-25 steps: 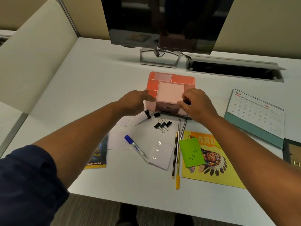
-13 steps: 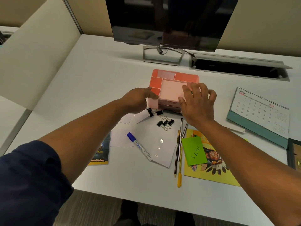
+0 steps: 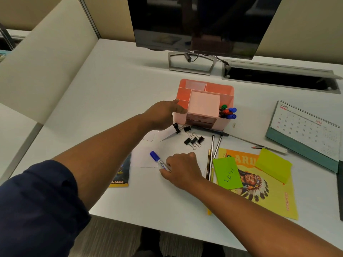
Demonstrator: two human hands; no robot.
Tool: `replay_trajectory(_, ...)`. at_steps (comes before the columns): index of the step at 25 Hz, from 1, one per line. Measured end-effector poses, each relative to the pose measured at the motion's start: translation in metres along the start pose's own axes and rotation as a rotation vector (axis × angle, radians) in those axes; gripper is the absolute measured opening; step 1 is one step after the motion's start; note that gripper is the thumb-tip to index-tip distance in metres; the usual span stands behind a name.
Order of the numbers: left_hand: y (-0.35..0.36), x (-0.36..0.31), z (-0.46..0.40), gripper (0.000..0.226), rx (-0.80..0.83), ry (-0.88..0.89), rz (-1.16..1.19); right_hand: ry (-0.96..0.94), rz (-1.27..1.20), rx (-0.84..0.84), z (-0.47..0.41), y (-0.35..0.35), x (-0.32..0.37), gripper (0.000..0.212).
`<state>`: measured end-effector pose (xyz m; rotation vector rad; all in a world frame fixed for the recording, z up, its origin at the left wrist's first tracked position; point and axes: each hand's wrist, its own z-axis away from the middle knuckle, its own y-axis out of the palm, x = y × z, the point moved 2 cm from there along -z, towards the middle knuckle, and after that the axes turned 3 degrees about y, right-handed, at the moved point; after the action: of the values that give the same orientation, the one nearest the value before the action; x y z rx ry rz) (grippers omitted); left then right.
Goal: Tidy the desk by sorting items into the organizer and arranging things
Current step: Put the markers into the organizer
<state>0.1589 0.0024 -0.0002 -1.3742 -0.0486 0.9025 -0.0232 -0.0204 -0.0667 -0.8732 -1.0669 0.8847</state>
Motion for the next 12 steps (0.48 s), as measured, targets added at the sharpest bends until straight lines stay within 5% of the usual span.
replay_trajectory(8, 0.001, 0.002, -0.002, 0.070, 0.006, 0.009, 0.019, 0.090, -0.255, 0.037, -0.004, -0.007, 0.003, 0.025)
replay_trajectory(12, 0.000, 0.001, -0.002, 0.068, 0.011, -0.002, 0.005, 0.090, -0.435, -0.129, 0.011, -0.030, -0.013, 0.017)
